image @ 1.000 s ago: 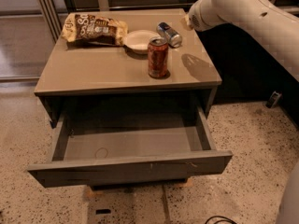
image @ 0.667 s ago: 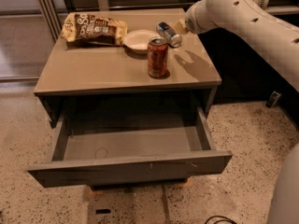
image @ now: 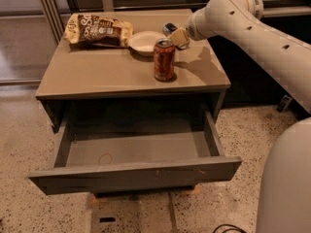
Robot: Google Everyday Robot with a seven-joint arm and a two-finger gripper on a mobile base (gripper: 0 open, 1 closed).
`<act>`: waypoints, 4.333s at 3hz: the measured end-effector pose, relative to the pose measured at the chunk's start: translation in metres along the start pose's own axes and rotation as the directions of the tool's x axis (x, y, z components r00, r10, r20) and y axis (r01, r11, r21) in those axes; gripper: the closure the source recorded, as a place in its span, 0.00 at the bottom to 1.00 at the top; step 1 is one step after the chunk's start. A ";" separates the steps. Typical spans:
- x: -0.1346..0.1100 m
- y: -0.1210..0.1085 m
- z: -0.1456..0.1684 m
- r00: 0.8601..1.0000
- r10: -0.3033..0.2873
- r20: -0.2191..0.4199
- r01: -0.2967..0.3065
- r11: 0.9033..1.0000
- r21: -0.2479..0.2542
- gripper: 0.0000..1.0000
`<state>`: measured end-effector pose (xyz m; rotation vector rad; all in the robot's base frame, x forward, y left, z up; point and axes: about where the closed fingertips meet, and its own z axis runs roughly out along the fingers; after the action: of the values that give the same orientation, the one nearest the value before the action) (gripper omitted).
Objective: Place redbull can into top drawer
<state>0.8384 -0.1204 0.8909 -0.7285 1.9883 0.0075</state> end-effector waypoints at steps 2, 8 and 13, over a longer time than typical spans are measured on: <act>0.006 -0.010 0.018 1.000 0.007 -0.012 -0.007 1.000 0.011 0.34; 0.020 -0.013 0.076 0.997 0.000 -0.082 -0.001 1.000 -0.012 0.30; 0.012 -0.007 0.050 0.999 -0.044 -0.030 0.042 0.997 -0.066 1.00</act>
Offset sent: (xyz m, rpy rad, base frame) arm 0.0284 -0.0174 -0.0088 -0.0113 -0.0004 -0.0361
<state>0.8780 -0.1169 0.8572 -0.8182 2.0097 0.0362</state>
